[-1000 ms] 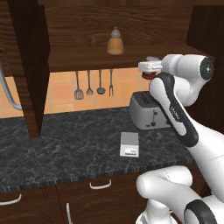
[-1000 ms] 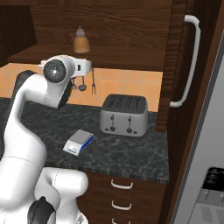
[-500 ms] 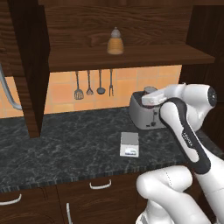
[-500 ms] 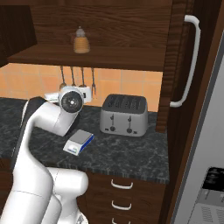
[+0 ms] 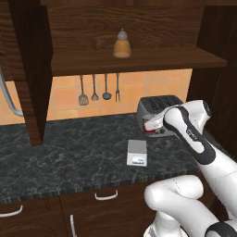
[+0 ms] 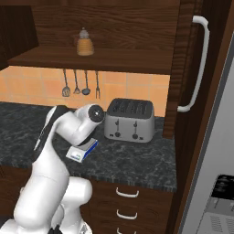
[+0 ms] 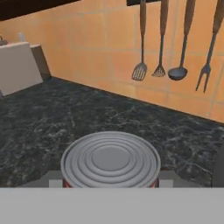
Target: Pick the canned food and place it on the digital scale for weighing, and close the cabinet.
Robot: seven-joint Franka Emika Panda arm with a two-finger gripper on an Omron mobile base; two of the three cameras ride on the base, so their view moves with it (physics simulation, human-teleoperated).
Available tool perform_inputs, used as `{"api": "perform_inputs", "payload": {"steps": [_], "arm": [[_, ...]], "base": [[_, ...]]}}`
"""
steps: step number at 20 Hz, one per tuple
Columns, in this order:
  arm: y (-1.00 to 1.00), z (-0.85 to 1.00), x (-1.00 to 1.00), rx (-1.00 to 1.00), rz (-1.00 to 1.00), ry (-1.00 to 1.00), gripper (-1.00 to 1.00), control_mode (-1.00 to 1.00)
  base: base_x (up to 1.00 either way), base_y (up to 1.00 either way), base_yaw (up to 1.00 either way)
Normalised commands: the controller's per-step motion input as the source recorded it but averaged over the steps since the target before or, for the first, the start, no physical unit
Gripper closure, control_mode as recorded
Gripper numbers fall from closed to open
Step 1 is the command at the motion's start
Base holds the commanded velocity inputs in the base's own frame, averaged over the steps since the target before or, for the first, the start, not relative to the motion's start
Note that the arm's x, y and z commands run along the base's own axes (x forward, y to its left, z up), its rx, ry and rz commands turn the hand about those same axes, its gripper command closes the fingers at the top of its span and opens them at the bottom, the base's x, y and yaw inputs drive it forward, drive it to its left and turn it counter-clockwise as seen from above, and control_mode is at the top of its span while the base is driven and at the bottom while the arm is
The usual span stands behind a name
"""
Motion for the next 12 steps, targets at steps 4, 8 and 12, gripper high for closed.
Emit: {"api": "perform_inputs", "payload": {"steps": [4,8,12], "arm": [[0.0,-0.79,0.41,0.0,0.28,0.02,1.0,-1.0],[0.0,-0.32,0.0,0.0,0.16,0.0,1.0,-1.0],[0.1,-0.27,-0.14,0.0,0.01,0.0,1.0,-1.0]], "base": [[0.0,0.0,0.0],[0.0,0.0,0.0],[0.0,0.0,0.0]]}}
